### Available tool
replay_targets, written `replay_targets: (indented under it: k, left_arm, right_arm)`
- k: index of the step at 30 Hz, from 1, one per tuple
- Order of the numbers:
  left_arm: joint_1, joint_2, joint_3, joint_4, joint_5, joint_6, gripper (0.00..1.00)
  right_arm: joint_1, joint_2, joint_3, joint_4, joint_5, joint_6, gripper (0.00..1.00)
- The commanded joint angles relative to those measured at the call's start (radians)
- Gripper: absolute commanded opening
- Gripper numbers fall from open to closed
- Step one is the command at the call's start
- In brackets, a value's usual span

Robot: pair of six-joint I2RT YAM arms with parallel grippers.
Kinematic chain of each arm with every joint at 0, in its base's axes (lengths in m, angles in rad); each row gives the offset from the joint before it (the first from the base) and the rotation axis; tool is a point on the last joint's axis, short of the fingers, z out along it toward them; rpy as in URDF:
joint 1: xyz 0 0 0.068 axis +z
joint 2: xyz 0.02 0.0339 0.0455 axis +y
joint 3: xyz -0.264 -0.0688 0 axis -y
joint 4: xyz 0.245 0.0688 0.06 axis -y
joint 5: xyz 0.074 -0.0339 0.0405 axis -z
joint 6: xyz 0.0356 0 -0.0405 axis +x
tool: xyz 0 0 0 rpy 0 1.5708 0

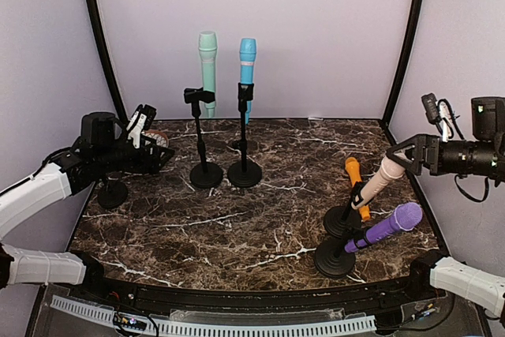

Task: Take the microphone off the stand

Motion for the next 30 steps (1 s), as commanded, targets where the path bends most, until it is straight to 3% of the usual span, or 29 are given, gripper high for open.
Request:
replay_targets:
  k: [1, 16, 30]
  left_arm:
    - [-0.002, 0.004, -0.010, 0.008, -0.021, 0.019, 0.76]
    - [-0.002, 0.026, -0.006, 0.002, -0.028, 0.021, 0.76]
    - [-0.002, 0.024, -0.006, 0.001, -0.038, 0.026, 0.77]
  right_arm:
    - [0.007, 0.012, 0.038, -0.010, -0.036, -0.040, 0.94]
    - [0.042, 0.083, 0.071, -0.006, -0.057, -0.066, 0.91]
    - [0.292, 0.134, 0.020, -0.005, 0.281, 0.035, 0.84]
